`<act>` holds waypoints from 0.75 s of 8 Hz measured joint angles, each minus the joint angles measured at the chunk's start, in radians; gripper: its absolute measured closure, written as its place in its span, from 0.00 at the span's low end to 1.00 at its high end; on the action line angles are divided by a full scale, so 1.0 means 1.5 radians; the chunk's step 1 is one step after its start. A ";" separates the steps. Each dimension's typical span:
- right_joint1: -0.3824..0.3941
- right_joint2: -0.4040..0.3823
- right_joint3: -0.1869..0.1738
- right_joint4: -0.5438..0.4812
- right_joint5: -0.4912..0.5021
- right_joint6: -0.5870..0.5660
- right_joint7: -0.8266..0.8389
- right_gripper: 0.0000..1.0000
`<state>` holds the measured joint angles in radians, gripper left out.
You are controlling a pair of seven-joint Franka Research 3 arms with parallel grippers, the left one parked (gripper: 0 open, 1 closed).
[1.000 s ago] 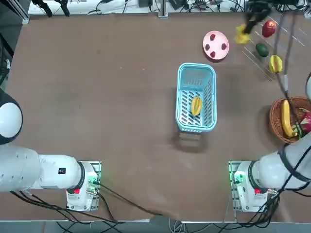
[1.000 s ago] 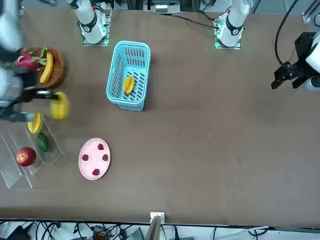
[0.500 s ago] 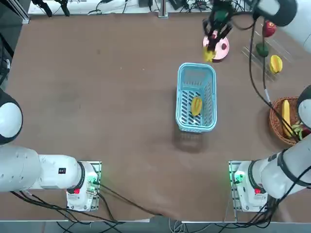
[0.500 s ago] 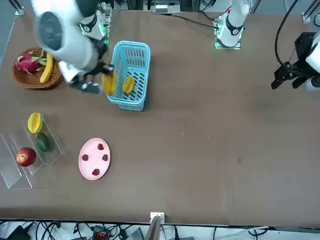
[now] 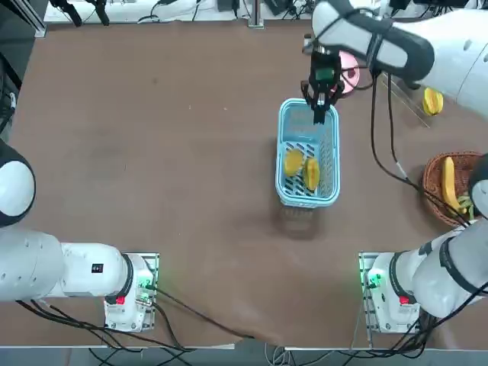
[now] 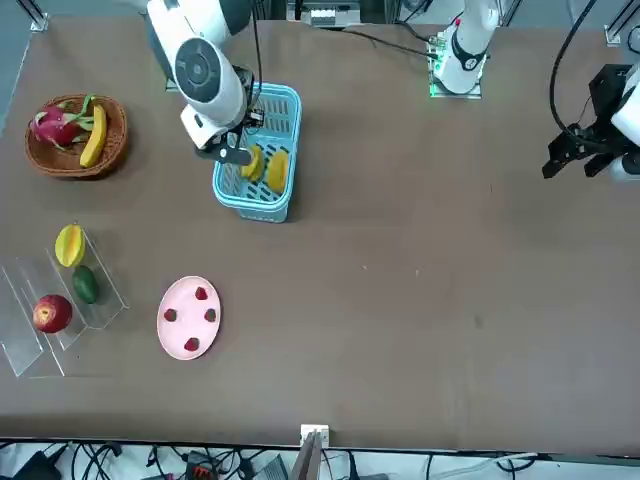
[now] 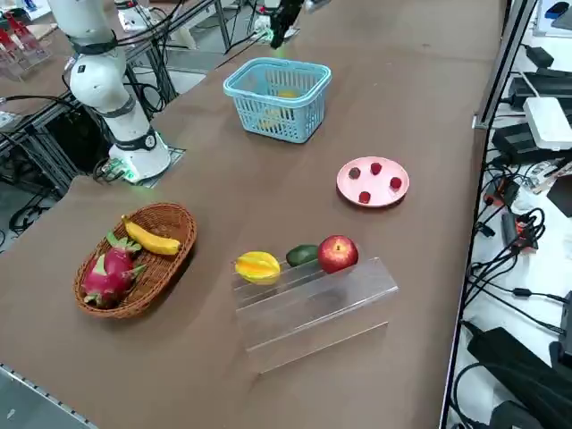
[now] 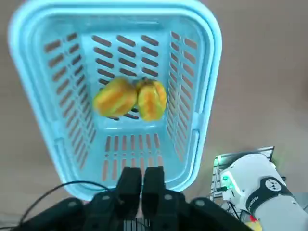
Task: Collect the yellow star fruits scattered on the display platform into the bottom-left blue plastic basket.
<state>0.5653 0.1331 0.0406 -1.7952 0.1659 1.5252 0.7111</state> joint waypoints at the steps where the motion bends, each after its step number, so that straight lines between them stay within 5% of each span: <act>1: 0.000 -0.010 -0.009 -0.013 0.000 0.003 -0.002 0.67; 4: -0.052 -0.035 -0.069 0.039 -0.017 -0.001 -0.053 0.13; 6: -0.152 -0.026 -0.088 0.095 -0.075 -0.003 -0.121 0.01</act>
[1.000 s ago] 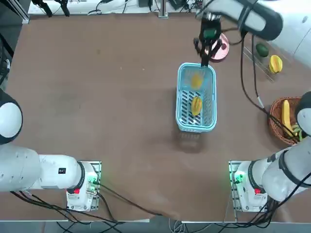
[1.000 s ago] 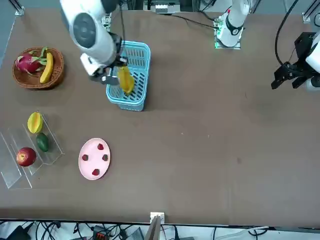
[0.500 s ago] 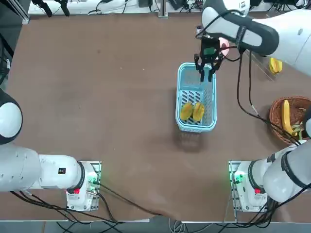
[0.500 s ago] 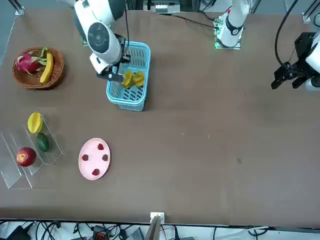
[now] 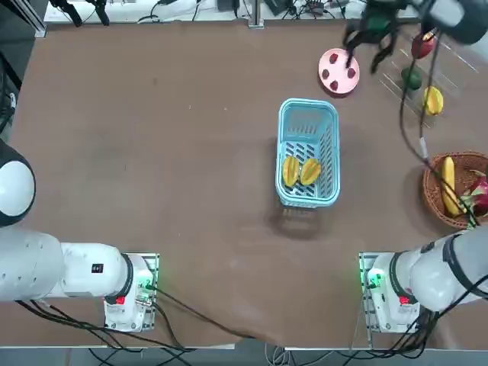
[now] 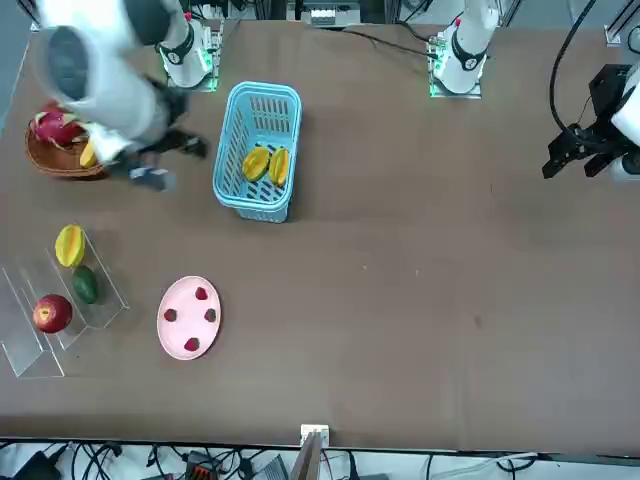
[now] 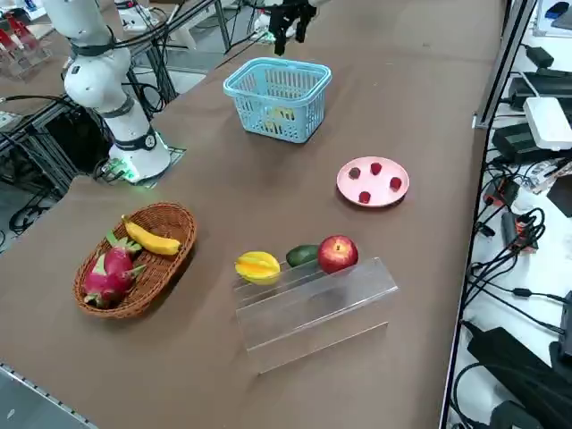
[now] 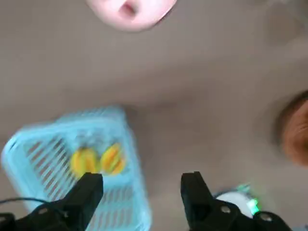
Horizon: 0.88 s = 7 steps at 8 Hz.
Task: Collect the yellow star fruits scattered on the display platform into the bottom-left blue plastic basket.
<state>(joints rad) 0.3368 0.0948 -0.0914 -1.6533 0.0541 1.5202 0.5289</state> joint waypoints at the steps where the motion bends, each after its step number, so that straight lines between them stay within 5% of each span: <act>1: -0.061 0.015 -0.003 0.020 -0.030 0.001 -0.062 0.00; 4: -0.243 0.096 -0.007 0.052 -0.073 0.078 -0.280 0.00; 7: -0.347 0.175 -0.006 0.053 -0.083 0.166 -0.451 0.00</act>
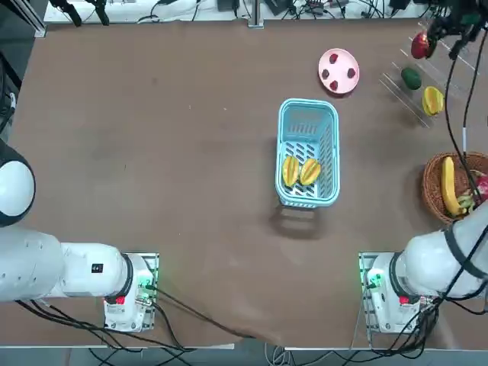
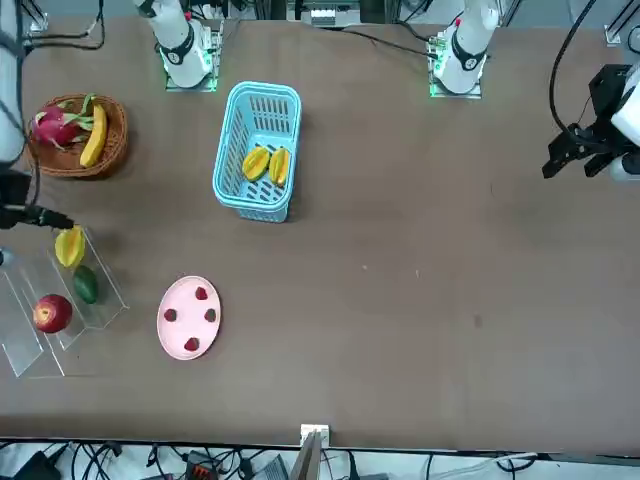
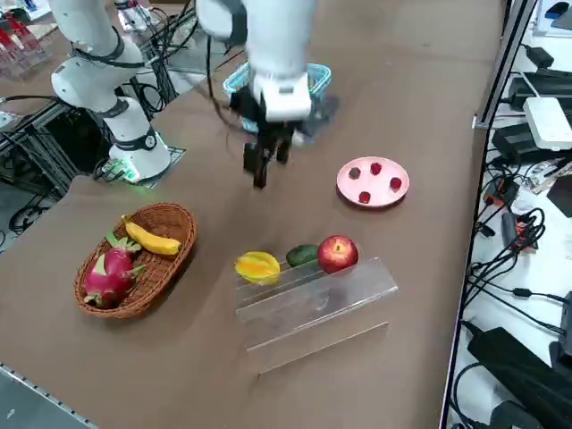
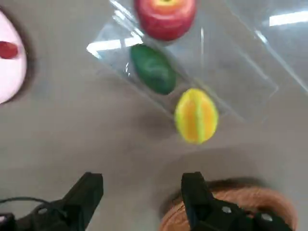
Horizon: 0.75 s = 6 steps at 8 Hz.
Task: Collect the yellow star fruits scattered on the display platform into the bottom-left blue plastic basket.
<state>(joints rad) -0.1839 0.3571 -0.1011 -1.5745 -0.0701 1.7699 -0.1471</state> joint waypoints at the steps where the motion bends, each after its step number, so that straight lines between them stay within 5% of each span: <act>1: -0.030 0.016 0.000 -0.011 0.000 0.036 -0.041 0.00; 6: -0.078 0.025 0.001 -0.128 0.000 0.238 -0.101 0.00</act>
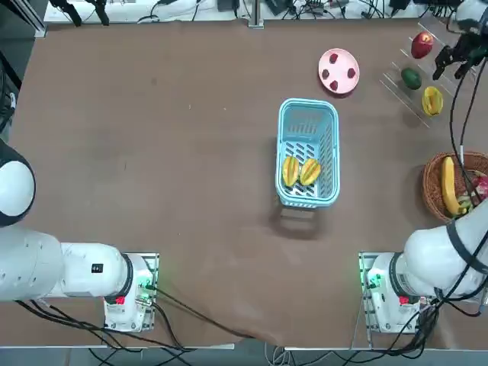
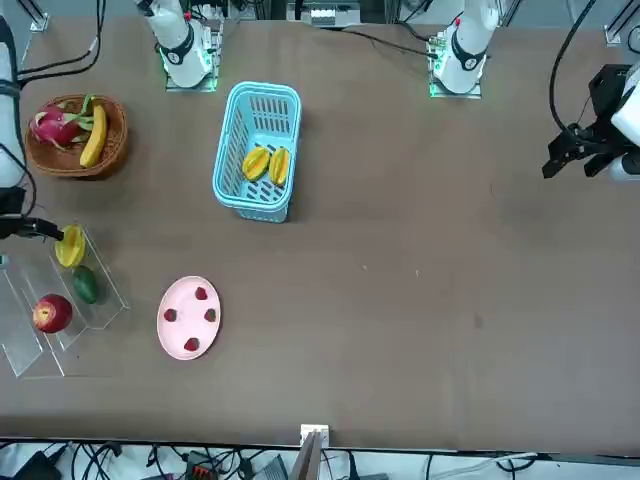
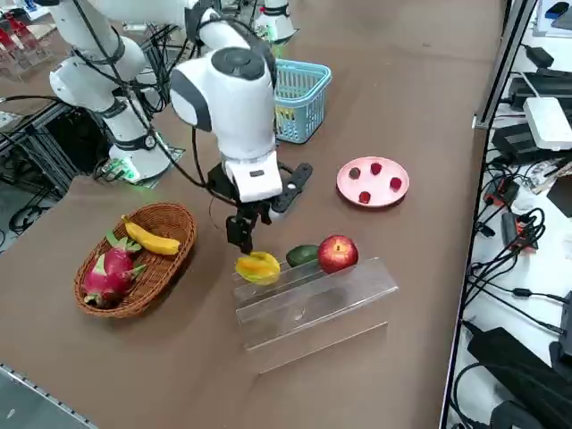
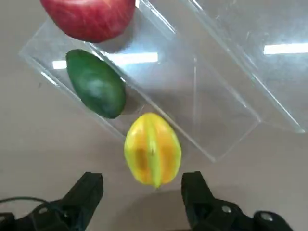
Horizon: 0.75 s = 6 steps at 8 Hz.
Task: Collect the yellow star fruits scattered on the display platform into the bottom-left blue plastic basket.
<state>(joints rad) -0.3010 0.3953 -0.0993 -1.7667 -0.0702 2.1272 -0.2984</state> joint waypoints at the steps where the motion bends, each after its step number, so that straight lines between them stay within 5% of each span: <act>1: -0.002 0.000 0.000 -0.019 0.000 0.027 -0.001 0.00; 6: -0.003 0.003 0.004 -0.053 0.000 0.086 -0.001 0.00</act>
<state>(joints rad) -0.3048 0.3996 -0.0941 -1.8465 -0.0702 2.2557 -0.3000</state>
